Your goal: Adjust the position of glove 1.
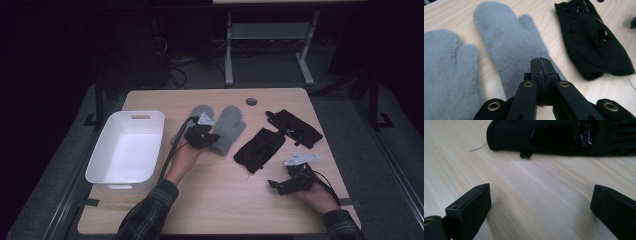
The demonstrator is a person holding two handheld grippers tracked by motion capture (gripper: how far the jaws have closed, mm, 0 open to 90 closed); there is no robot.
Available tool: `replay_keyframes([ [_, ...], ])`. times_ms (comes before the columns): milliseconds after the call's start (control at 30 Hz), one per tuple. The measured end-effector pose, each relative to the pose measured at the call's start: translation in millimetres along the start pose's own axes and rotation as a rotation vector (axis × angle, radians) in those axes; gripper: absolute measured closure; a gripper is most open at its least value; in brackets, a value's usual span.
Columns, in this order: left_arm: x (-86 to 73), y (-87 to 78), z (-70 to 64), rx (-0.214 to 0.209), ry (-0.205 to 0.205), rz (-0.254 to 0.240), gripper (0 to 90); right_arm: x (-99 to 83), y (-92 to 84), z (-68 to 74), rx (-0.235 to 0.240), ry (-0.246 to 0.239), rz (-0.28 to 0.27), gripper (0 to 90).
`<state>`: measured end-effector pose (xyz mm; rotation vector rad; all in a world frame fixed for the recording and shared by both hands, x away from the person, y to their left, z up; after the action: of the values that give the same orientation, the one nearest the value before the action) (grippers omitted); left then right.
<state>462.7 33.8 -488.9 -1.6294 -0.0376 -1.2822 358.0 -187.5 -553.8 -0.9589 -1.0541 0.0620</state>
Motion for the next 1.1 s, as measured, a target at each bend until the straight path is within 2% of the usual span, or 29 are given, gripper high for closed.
replay_keyframes([
  [133, -1.3, 15.9, 2.8, 0.01, 0.012, 0.036, 89.3, 0.1, 0.1, 0.1, 0.002, -0.001, 0.0, 3.1],
  [233, -6.5, 23.9, 4.6, 0.004, 0.0, 0.057, 89.3, 0.1, 0.1, 0.1, 0.001, -0.001, 0.0, 3.1],
  [300, -15.8, 31.7, 3.9, -0.01, -0.012, 0.085, 89.4, 0.0, 0.1, 0.3, 0.002, -0.001, 0.0, 3.1],
  [400, -16.9, 30.3, 3.3, -0.013, -0.024, 0.084, 89.5, -0.1, 0.1, 0.4, 0.004, -0.004, 0.0, 3.1],
  [500, -18.1, 29.1, 4.0, -0.01, 0.0, 0.087, 89.5, -0.1, 0.1, 0.4, 0.004, -0.004, 0.0, 3.1],
  [533, -19.2, 28.1, 2.5, -0.009, -0.011, 0.089, 89.5, -0.1, 0.0, 0.6, 0.004, -0.003, 0.0, 3.1],
  [700, -25.1, 22.2, -0.1, -0.004, -0.008, 0.078, 89.5, -0.2, 0.1, 0.4, 0.004, -0.004, 0.0, 3.1],
  [800, -32.2, 14.3, -3.2, -0.011, 0.004, 0.08, 89.5, -0.2, 0.0, 0.4, 0.004, -0.004, 0.0, 3.1],
  [1100, -48.7, -5.4, -14.9, -0.061, -0.024, 0.074, 89.5, -0.6, -0.3, 0.9, 0.004, -0.002, 0.001, 3.1],
])
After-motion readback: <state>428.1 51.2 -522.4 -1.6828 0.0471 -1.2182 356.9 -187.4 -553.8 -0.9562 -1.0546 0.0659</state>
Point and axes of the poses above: each handheld gripper's, and its own axes: y roughly forward along the jaws, x roughly out of its top, z roughly to its left, the point moved 10 cm from there along y, roughly forward along the jaws, and after that the axes turned 9 degrees about x, right-handed, at the moved point
